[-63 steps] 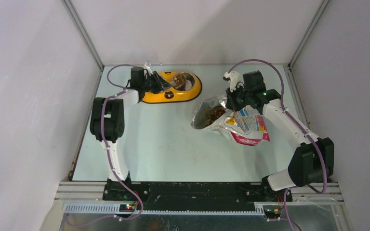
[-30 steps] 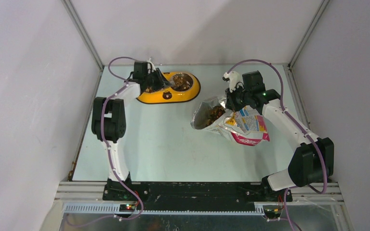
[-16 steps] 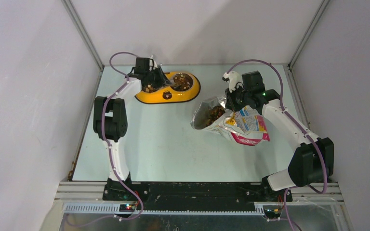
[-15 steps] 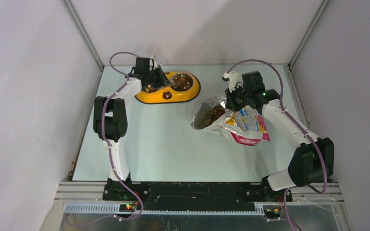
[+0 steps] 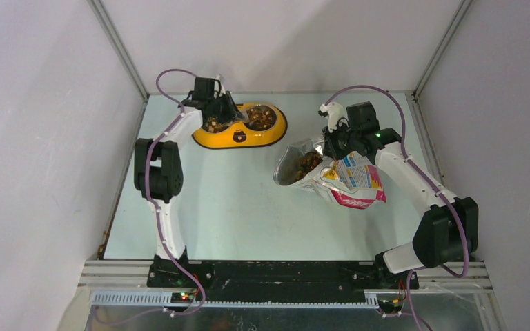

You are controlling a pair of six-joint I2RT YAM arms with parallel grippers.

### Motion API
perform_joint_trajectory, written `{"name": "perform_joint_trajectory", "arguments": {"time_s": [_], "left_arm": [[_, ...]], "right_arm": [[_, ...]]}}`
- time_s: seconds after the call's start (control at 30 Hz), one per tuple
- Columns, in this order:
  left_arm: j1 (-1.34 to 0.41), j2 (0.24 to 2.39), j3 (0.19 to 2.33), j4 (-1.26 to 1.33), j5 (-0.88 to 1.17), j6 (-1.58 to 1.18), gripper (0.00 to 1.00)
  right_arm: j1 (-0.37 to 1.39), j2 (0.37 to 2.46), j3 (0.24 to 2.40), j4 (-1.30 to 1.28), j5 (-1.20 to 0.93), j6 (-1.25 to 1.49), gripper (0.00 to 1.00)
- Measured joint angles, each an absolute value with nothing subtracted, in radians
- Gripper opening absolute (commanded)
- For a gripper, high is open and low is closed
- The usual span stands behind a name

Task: Serve the pet food
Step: Pour the pet food into the pet food bowl.

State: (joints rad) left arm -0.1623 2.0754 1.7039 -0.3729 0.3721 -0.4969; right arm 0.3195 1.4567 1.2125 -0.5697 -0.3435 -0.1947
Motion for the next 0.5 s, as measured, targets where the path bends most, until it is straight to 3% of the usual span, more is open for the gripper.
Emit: {"name": "perform_joint_trajectory", "arguments": {"time_s": [0.5], "left_arm": [[-0.175,2.089,1.783,-0.482,0.326,-0.451,0.0]], "right_arm": [[0.319,1.457,1.213,-0.57,-0.344,-0.195,0.0]]}}
